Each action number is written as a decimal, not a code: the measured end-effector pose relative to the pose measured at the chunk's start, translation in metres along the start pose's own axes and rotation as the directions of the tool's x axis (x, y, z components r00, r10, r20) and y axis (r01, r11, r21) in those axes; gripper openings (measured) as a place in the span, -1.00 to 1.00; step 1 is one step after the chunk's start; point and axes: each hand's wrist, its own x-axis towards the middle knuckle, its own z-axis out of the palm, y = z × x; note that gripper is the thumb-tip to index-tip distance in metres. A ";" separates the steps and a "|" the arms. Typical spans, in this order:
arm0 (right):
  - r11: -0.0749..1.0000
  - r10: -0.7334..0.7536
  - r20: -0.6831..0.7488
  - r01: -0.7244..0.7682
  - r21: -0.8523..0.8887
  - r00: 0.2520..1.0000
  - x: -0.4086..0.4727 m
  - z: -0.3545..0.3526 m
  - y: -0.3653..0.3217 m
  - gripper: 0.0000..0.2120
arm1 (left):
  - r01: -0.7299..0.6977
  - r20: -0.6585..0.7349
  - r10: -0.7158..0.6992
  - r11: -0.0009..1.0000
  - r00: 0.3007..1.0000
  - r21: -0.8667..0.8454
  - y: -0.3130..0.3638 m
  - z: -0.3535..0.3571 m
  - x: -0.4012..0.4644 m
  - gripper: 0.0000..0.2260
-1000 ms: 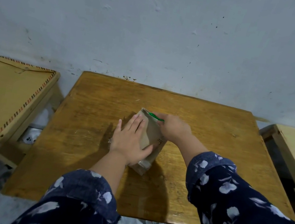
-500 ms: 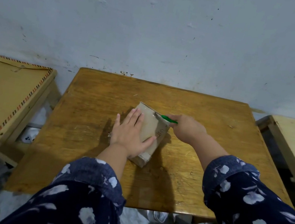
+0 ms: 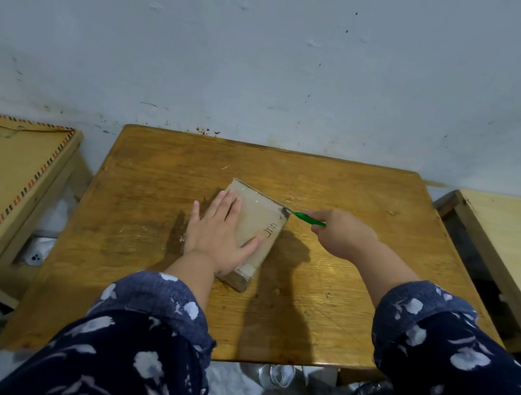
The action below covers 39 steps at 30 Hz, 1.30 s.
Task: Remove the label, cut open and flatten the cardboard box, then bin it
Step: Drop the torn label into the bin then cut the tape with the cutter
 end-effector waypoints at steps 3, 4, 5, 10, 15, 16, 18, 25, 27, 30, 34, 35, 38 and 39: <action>1.000 -0.002 0.009 0.002 0.004 1.000 -0.006 -0.003 0.006 -0.61 | 0.005 -0.005 -0.005 1.000 1.000 0.001 0.001 0.001 0.000 -0.18; 1.000 -0.003 0.008 0.003 0.007 1.000 -0.007 -0.003 0.007 -0.61 | 0.004 -0.005 -0.004 1.000 1.000 0.001 0.001 0.001 0.000 -0.18; 1.000 -0.003 0.007 0.003 0.011 1.000 -0.007 -0.003 0.008 -0.61 | 0.004 -0.002 -0.004 1.000 1.000 0.001 0.001 0.001 0.000 -0.18; 0.999 0.026 0.033 -0.027 0.039 0.999 -0.008 -0.004 0.023 -0.62 | 0.024 0.006 -0.024 1.000 1.000 -0.001 0.003 -0.001 0.001 -0.18; 0.935 0.049 0.045 -0.062 0.348 0.998 -0.003 0.000 0.040 -0.58 | 0.125 0.013 -0.125 0.988 0.992 -0.085 0.028 -0.003 0.016 -0.18; 0.929 0.044 0.050 -0.059 0.366 0.998 -0.002 0.001 0.039 -0.58 | 0.152 0.021 -0.151 0.983 0.988 -0.106 0.035 -0.003 0.021 -0.18; 0.921 0.056 0.029 -0.063 0.385 0.998 0.001 0.006 0.038 -0.62 | 0.203 0.041 -0.198 0.965 0.979 -0.167 0.045 -0.003 0.035 -0.18; 0.855 0.092 -0.059 -0.049 0.517 0.994 0.006 0.023 0.034 -0.74 | 0.140 0.067 -0.125 0.804 0.990 -0.578 0.039 -0.016 0.058 -0.31; 0.883 0.051 -0.100 0.002 0.470 0.994 0.004 0.022 0.029 -0.76 | 0.027 0.048 -0.002 0.844 0.999 -0.536 0.021 -0.021 0.043 -0.28; 0.955 -0.012 -0.167 0.060 0.290 0.986 -0.003 0.021 0.017 -0.70 | -0.173 0.088 0.200 0.953 0.976 -0.249 -0.013 -0.023 0.025 -0.17; 0.982 -0.188 -0.197 0.186 -0.033 0.962 -0.015 0.028 -0.005 -0.63 | -0.307 0.114 0.311 0.950 0.943 -0.055 -0.036 -0.021 0.025 -0.15; 0.968 -0.237 -0.199 0.215 -0.127 0.951 -0.016 0.030 -0.012 -0.61 | -0.316 0.092 0.319 0.948 0.943 -0.046 -0.036 -0.020 0.026 -0.16; 0.911 -0.340 -0.227 0.260 -0.319 0.913 -0.017 0.038 -0.030 -0.59 | -0.316 0.053 0.317 0.948 0.947 -0.021 -0.034 -0.016 0.027 -0.18; 0.897 -0.361 -0.234 0.267 -0.353 0.903 -0.016 0.039 -0.034 -0.58 | -0.315 0.048 0.316 0.949 0.948 -0.014 -0.034 -0.015 0.027 -0.18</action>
